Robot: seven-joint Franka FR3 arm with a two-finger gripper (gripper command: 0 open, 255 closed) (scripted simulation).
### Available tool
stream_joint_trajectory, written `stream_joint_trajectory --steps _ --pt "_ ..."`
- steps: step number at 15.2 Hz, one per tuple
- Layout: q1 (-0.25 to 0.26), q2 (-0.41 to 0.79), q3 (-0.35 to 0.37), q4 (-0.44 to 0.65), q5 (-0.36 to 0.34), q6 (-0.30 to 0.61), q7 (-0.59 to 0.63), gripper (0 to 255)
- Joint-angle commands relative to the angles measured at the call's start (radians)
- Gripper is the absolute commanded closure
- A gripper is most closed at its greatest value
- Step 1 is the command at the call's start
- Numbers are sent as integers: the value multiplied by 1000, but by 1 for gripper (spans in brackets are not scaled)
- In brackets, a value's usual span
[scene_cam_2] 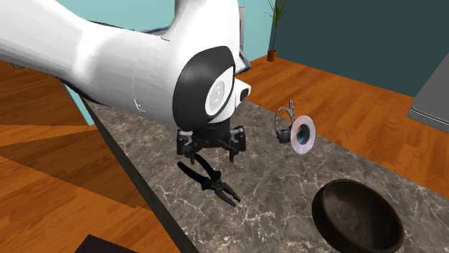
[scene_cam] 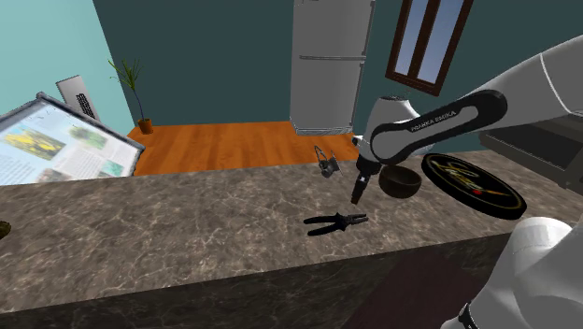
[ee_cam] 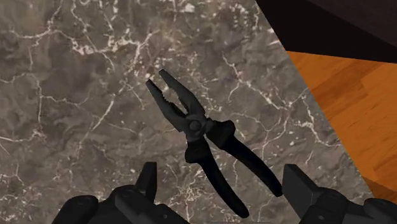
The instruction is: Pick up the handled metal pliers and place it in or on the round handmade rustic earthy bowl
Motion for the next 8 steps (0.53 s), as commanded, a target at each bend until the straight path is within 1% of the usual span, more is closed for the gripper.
stream_joint_trajectory --steps 1,3,6,8 --pt "32 79 -23 1 43 67 -82 0" --pt "62 162 -43 10 103 125 -176 0" --pt "97 293 -53 37 226 199 -339 0" --pt "95 312 -47 37 245 214 -354 0"
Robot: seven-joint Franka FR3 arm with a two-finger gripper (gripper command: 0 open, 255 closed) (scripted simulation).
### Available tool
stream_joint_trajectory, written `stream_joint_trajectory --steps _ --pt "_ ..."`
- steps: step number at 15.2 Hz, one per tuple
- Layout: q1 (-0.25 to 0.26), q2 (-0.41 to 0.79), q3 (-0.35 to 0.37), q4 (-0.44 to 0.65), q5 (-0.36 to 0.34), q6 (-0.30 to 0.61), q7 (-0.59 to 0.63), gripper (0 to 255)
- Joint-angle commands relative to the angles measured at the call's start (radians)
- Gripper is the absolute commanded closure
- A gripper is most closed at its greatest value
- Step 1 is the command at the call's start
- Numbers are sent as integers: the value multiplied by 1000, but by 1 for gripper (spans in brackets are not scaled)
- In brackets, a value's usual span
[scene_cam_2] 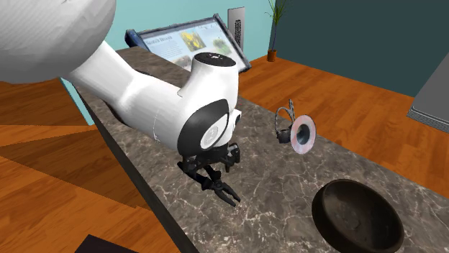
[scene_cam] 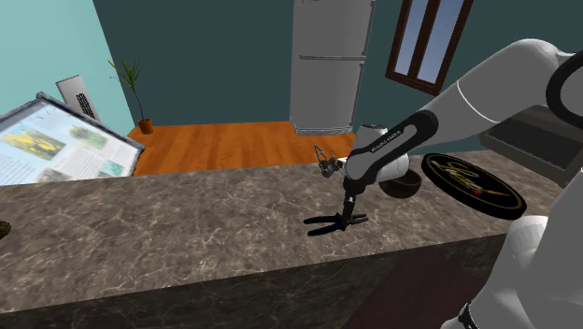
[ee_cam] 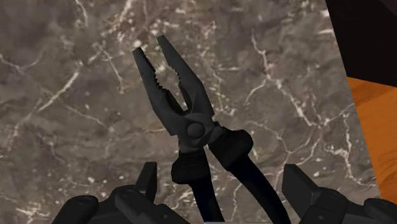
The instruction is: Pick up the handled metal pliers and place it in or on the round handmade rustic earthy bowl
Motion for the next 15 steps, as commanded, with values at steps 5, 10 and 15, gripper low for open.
stream_joint_trajectory --steps 5,10,15 --pt "4 96 19 5 105 77 -83 0" --pt "1 121 28 7 135 96 -104 0" --pt "1 121 28 7 134 96 -104 255"
